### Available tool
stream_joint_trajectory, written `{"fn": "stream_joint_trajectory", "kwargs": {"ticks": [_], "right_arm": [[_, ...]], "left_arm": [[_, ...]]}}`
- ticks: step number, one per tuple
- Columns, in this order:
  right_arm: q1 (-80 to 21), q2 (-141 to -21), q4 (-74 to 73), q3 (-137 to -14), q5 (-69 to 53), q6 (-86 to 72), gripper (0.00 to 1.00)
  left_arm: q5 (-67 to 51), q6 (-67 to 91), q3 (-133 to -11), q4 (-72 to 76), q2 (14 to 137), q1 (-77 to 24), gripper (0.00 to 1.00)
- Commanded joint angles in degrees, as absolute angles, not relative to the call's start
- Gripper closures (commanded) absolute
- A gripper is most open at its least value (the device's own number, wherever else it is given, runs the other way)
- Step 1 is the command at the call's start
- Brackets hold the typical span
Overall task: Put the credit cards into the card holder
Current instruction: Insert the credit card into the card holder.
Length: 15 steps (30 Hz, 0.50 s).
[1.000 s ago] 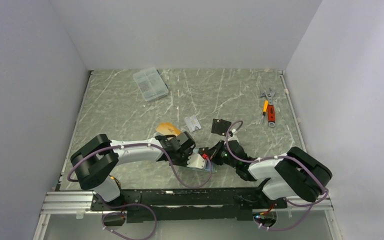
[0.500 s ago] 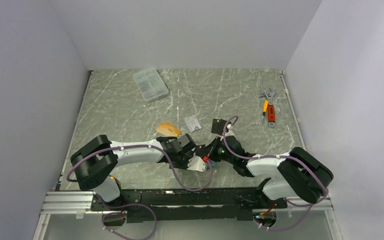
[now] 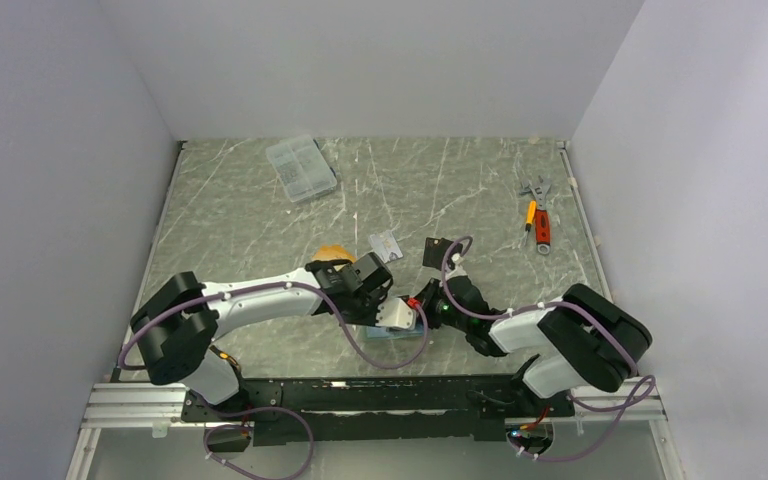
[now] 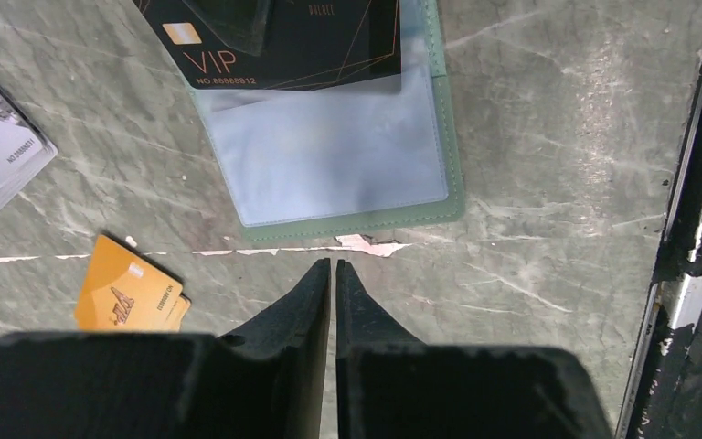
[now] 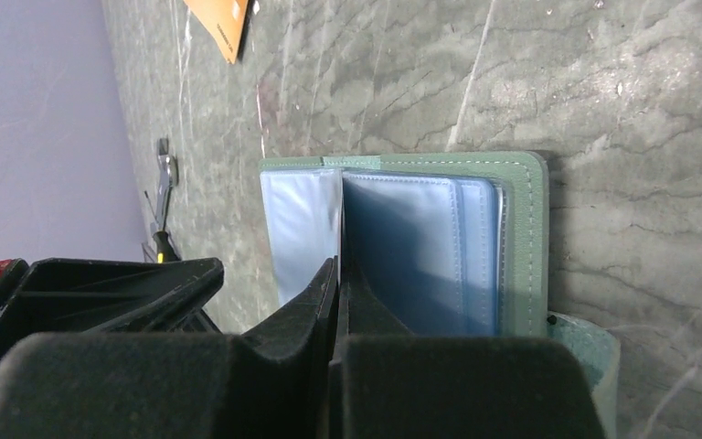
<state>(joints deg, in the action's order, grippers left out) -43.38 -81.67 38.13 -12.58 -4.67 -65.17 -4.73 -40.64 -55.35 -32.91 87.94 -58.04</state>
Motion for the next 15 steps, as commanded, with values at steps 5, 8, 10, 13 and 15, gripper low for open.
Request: {"fn": "stream_joint_trajectory", "kwargs": {"ticks": [5, 8, 10, 13, 15], "right_arm": [[-43.4, -83.9, 42.1, -9.1, -5.3, -65.9, 1.00], [-43.4, -82.7, 41.9, -8.0, -5.2, -66.0, 1.00], [-43.4, -82.9, 42.6, -7.7, -6.3, -65.3, 1.00], [-43.4, -85.7, 45.2, -8.2, -9.6, -63.9, 1.00], [-43.4, -88.5, 47.2, -8.2, -11.1, -64.3, 1.00]], "left_arm": [[-4.6, -40.3, -54.8, -30.2, 93.1, -58.3, 0.90], [-3.9, -40.8, -53.6, -29.2, 93.9, -58.3, 0.91], [-3.7, -40.8, -53.3, -29.0, 94.1, -58.3, 0.92], [-4.1, -40.6, -53.8, -29.1, 94.5, -58.3, 0.93], [-4.5, -40.4, -54.1, -29.2, 94.6, -58.3, 0.93]]}}
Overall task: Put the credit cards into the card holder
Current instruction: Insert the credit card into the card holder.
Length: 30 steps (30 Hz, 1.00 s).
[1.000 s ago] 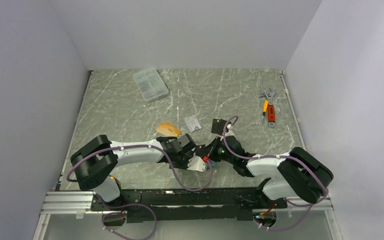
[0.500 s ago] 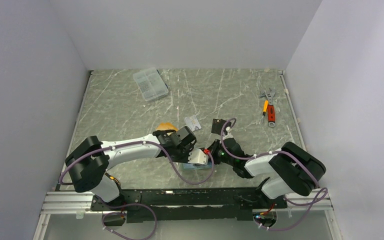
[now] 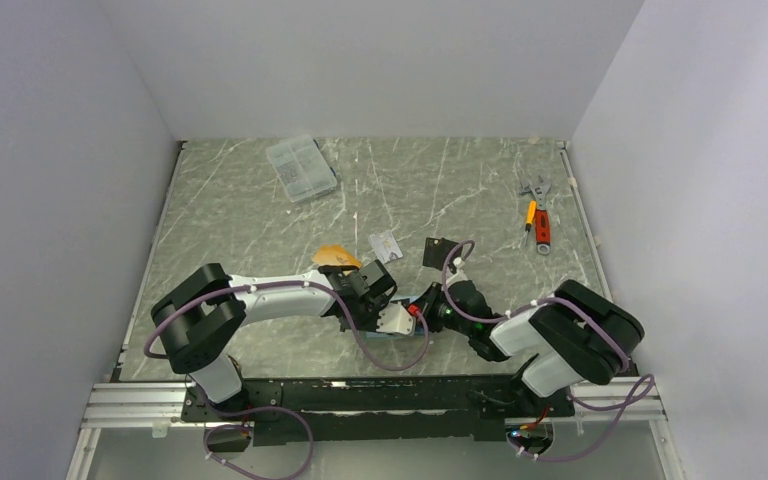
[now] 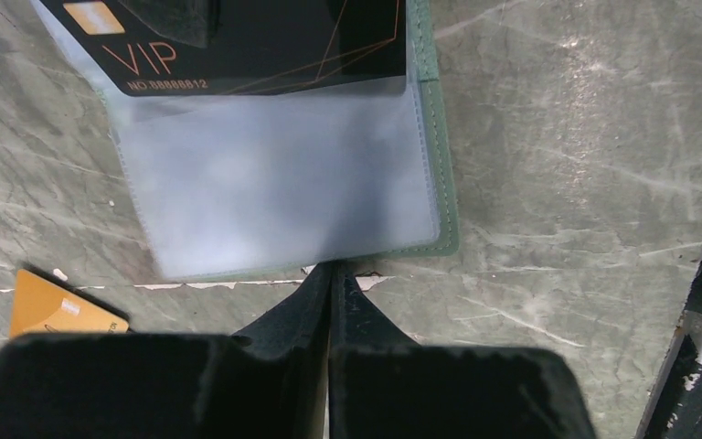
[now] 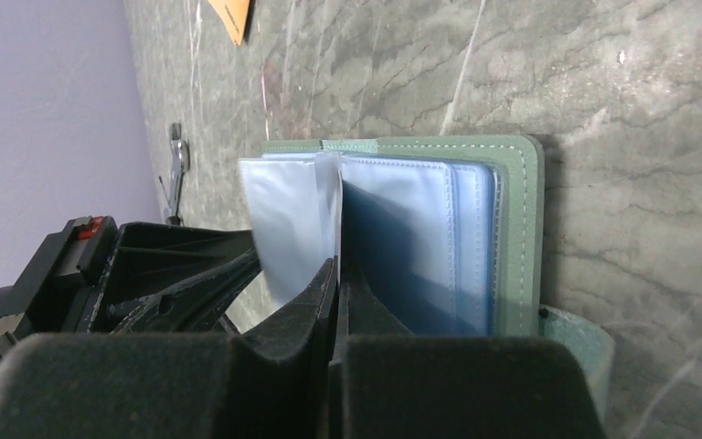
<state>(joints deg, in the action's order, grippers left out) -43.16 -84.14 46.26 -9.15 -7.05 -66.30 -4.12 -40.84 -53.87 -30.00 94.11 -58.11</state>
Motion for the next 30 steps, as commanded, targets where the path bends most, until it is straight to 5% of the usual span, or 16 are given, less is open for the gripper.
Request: {"fn": "stream_joint_trajectory", "kwargs": {"ticks": [1, 21, 30], "right_arm": [[-43.4, -89.7, 49.1, -7.6, -11.5, -65.0, 1.00], [-43.2, -92.1, 47.5, -10.6, -13.7, -63.3, 1.00], [-43.2, -81.5, 27.7, -13.1, -7.5, -60.1, 0.61]], "left_arm": [[-4.8, -40.2, -54.2, -29.2, 94.7, -58.3, 0.93], [-4.4, -40.0, -53.0, -29.7, 93.3, -58.5, 0.96], [-4.5, -40.0, -52.8, -29.4, 92.9, -58.4, 0.97]]}}
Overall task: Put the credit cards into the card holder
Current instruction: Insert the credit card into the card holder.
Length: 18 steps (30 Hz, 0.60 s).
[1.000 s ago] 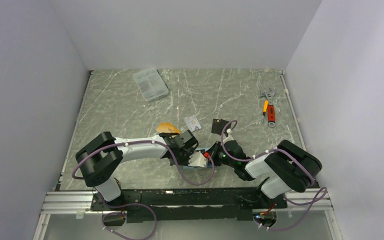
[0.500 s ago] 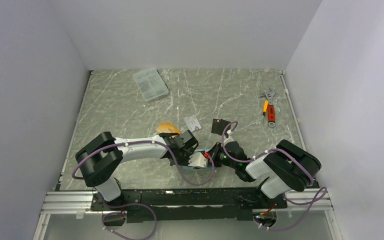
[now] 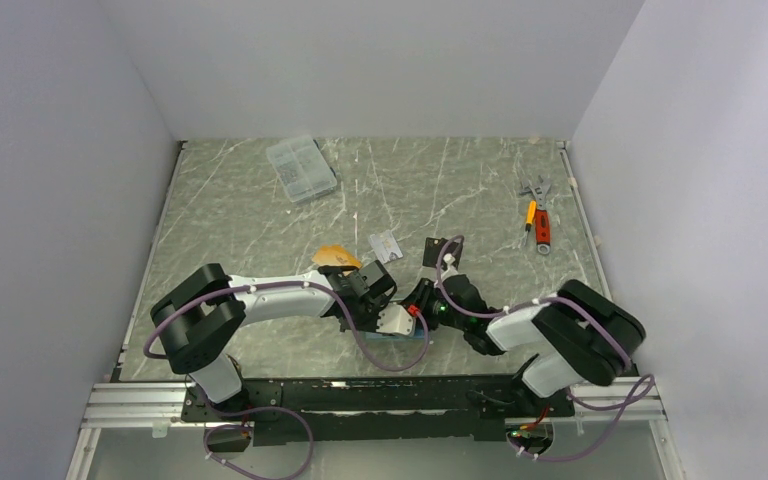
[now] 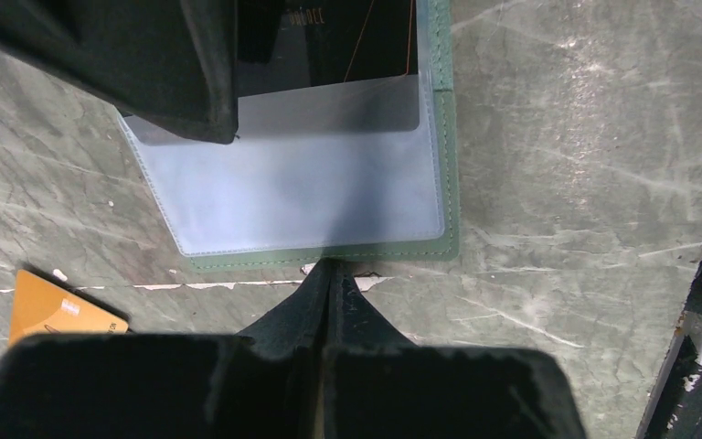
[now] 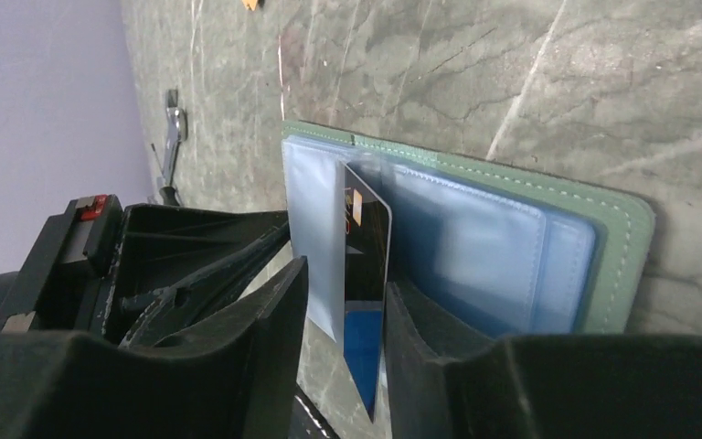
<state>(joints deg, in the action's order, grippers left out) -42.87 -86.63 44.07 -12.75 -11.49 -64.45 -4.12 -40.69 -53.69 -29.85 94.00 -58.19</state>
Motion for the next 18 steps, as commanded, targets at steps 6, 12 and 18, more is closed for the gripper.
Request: {"fn": "stream_joint_trajectory", "kwargs": {"ticks": [6, 12, 18], "right_arm": [[-43.1, -76.6, 19.6, -15.4, -6.1, -57.5, 0.51], [-43.3, -78.2, 13.4, -18.3, -4.8, -56.4, 0.49], [-43.8, -77.6, 9.8, -20.0, -3.2, -56.1, 0.48]], "left_arm": [[-4.9, -40.0, -52.9, -29.4, 93.0, -58.4, 0.97], [-5.6, -39.6, -52.6, -28.2, 90.8, -58.1, 0.98], [-7.7, -40.4, -51.0, -25.3, 84.7, -57.9, 1.00]]}}
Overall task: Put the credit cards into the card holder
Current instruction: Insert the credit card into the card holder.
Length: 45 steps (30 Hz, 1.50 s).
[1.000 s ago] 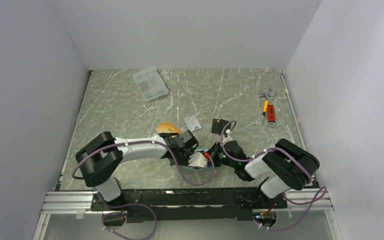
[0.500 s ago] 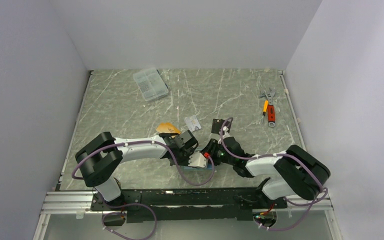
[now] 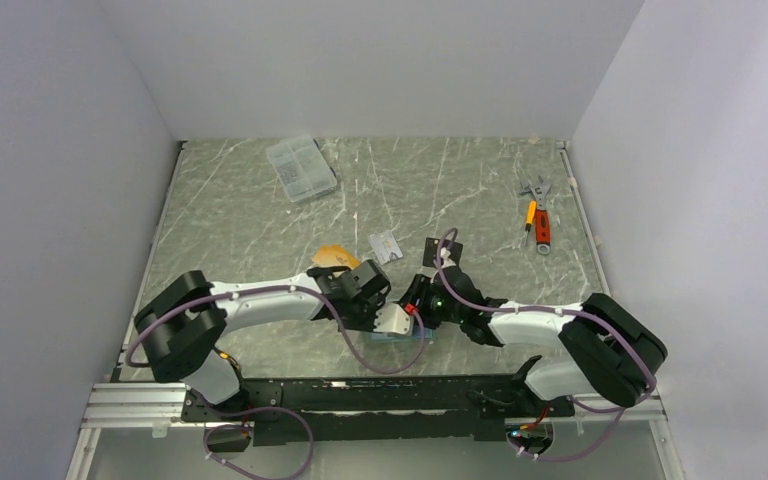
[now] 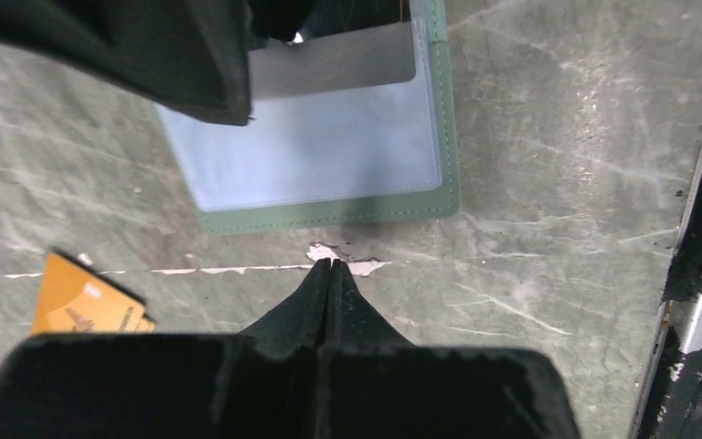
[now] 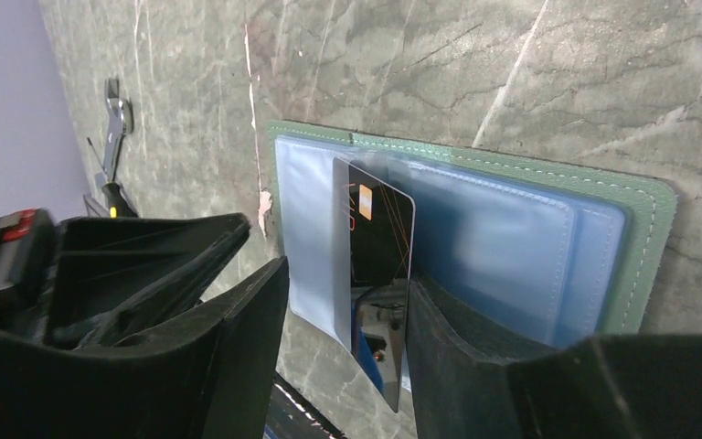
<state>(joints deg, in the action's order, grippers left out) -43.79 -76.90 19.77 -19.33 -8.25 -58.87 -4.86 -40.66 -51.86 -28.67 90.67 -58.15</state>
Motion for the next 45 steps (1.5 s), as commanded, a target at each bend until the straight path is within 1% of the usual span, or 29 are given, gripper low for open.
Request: {"fn": "stream_joint_trajectory", "kwargs": {"ticks": [1, 4, 9, 13, 17, 22, 27, 29, 31, 34, 38, 45], "right_arm": [[-44.0, -77.3, 8.9, -20.3, -2.7, -56.2, 0.47], [-44.8, -76.7, 7.8, -20.7, -1.2, -56.4, 0.47], [-47.2, -78.7, 4.2, -23.6, 1.7, -56.4, 0.46], [-50.2, -80.5, -3.2, -27.9, 5.6, -56.8, 0.43], [-53.7, -83.3, -9.4, -32.5, 9.1, -57.7, 0.39], [-55.1, -81.8, -8.5, -32.5, 9.2, -57.5, 0.37], [-56.1, -80.4, -11.1, -33.9, 10.9, -57.5, 0.33], [-57.3, -81.6, -11.9, -34.8, 11.7, -57.6, 0.29], [-59.4, -83.9, -15.1, -37.3, 13.9, -57.9, 0.27], [-61.4, -87.0, -18.0, -40.0, 16.0, -58.8, 0.26], [-62.3, -87.2, -17.5, -40.9, 16.5, -58.2, 0.24], [-64.8, -89.8, -25.9, -46.3, 23.0, -59.9, 0.25]], "left_arm": [[-8.2, -40.6, -50.5, -24.5, 83.6, -57.9, 1.00], [-10.0, -40.3, -51.3, -25.6, 82.0, -56.5, 1.00], [-19.2, -37.5, -54.4, -29.9, 79.0, -46.5, 1.00], [-24.7, -35.6, -55.3, -32.4, 75.1, -39.3, 1.00], [-27.4, -34.6, -54.5, -33.5, 71.6, -34.8, 1.00], [-28.7, -34.5, -50.6, -32.0, 67.4, -33.5, 1.00], [-28.7, -34.0, -50.5, -31.9, 67.6, -33.4, 1.00], [-29.4, -33.5, -50.6, -31.9, 67.4, -33.1, 1.00], [-29.7, -33.3, -50.9, -32.0, 67.3, -32.9, 1.00], [-30.1, -33.2, -51.5, -32.6, 67.2, -32.2, 1.00], [-30.5, -33.0, -52.1, -33.3, 67.1, -31.1, 1.00], [-31.7, -33.8, -51.7, -34.3, 65.9, -29.4, 1.00]]}}
